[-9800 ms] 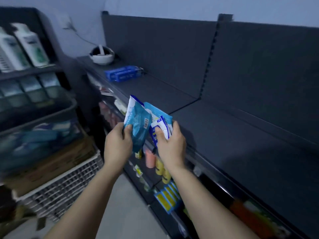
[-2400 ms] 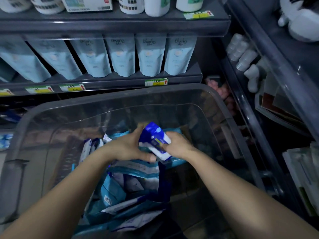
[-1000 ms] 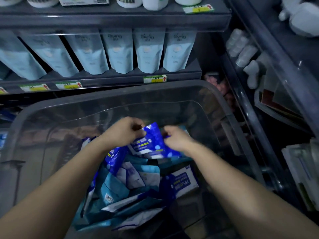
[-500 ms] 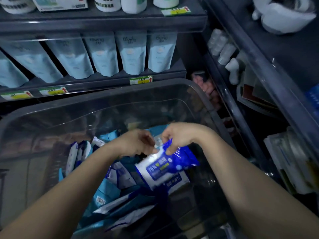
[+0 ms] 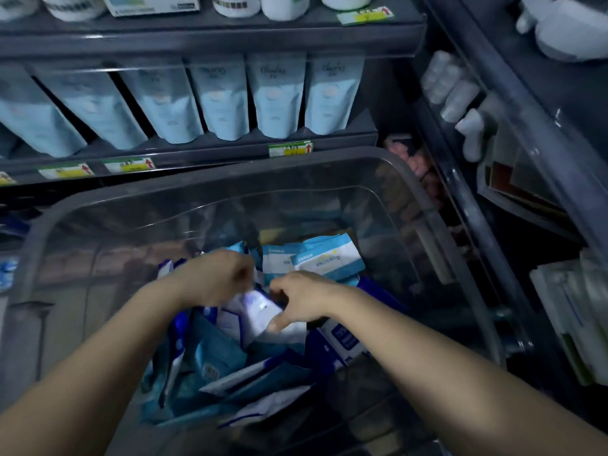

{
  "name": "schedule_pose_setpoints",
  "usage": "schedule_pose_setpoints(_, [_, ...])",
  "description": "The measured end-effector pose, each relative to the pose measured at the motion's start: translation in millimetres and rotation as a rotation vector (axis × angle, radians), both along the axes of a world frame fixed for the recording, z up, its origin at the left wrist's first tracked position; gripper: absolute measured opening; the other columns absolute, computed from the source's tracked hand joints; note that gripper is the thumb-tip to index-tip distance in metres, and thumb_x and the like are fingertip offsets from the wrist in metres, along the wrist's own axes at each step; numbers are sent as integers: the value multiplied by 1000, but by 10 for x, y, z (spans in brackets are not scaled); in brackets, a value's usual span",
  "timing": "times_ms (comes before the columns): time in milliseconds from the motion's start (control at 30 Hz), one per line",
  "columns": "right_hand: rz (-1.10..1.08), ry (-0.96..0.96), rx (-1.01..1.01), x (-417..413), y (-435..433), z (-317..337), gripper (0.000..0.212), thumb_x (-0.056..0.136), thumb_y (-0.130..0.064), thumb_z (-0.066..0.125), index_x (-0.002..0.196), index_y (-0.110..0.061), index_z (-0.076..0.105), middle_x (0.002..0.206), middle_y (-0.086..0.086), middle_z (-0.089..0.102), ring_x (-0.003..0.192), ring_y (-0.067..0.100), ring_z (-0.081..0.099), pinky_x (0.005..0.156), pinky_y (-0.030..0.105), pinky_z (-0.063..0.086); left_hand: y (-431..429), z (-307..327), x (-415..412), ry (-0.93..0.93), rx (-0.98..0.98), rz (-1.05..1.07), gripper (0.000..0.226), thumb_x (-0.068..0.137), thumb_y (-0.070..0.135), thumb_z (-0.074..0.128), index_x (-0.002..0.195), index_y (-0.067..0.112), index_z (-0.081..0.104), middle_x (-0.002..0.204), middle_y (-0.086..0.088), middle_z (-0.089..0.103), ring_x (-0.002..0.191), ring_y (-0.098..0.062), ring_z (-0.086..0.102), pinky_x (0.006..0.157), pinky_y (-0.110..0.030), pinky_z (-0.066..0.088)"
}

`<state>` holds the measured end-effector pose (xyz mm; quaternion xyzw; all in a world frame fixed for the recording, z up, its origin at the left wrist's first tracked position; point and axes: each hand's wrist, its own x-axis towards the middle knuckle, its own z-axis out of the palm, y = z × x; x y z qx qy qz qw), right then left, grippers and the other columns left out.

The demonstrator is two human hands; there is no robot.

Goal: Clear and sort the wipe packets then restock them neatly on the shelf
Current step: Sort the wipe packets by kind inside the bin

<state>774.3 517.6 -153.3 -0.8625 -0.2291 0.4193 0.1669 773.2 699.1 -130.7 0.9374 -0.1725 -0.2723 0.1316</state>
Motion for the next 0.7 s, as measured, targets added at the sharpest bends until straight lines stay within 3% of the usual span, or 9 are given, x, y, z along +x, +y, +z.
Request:
schedule_pose_setpoints(67, [-17,6,5,-7,2,-66,38,76,-34,79,99,-19,52,93,-4,53,83,17,51,60,26,39,148,28,52,3,-290,213,26,87,16,63,66,24,49,61,7,55,60,-7,51,63,-28,38])
schedule_pose_setpoints(167, [36,55,-56,-2,20,-140,33,79,-33,77,98,-10,62,92,2,60,85,24,58,69,30,45,207,82,69,-31,-796,580,22,91,3,59,73,15,52,58,4,56,50,-5,51,57,-22,44])
schedule_pose_setpoints(233, [35,8,-60,81,16,-94,30,83,-33,72,97,-9,64,100,5,63,91,25,60,73,31,47,193,102,79,-76,-938,755,23,93,-2,52,75,12,51,53,4,55,43,-4,49,46,-17,43])
schedule_pose_setpoints(367, [-257,-143,45,385,-127,69,13,85,-29,69,84,-24,57,95,0,61,88,20,59,73,30,48,184,117,89,-95,-974,887,22,95,4,52,75,15,52,62,-2,59,44,-6,54,43,-22,44])
schedule_pose_setpoints(467, [-467,-265,71,570,-316,97,8,86,-27,68,81,-29,62,95,-3,66,88,20,63,74,31,52,82,116,66,-73,-1001,925,24,95,2,51,74,14,52,58,-1,56,41,-7,50,40,-24,44])
schedule_pose_setpoints(500, [-500,-299,67,604,-364,95,4,88,-25,67,88,-28,65,101,-3,67,91,20,64,77,31,53,21,114,52,-50,-1010,929,25,95,1,51,74,14,52,56,0,55,41,-6,49,39,-23,43])
schedule_pose_setpoints(600, [-439,-376,-67,629,-432,4,34,90,-21,61,124,-26,60,125,1,61,112,24,58,91,34,50,-191,85,-8,58,-1006,897,25,95,-1,50,74,13,50,55,2,56,45,-8,50,41,-23,40])
schedule_pose_setpoints(700, [-332,-527,-94,566,-446,-57,44,88,-16,58,131,-23,55,130,5,55,121,26,49,97,34,45,-466,17,-71,164,-982,846,25,95,-1,49,74,13,49,63,-4,55,51,-11,52,41,-23,44])
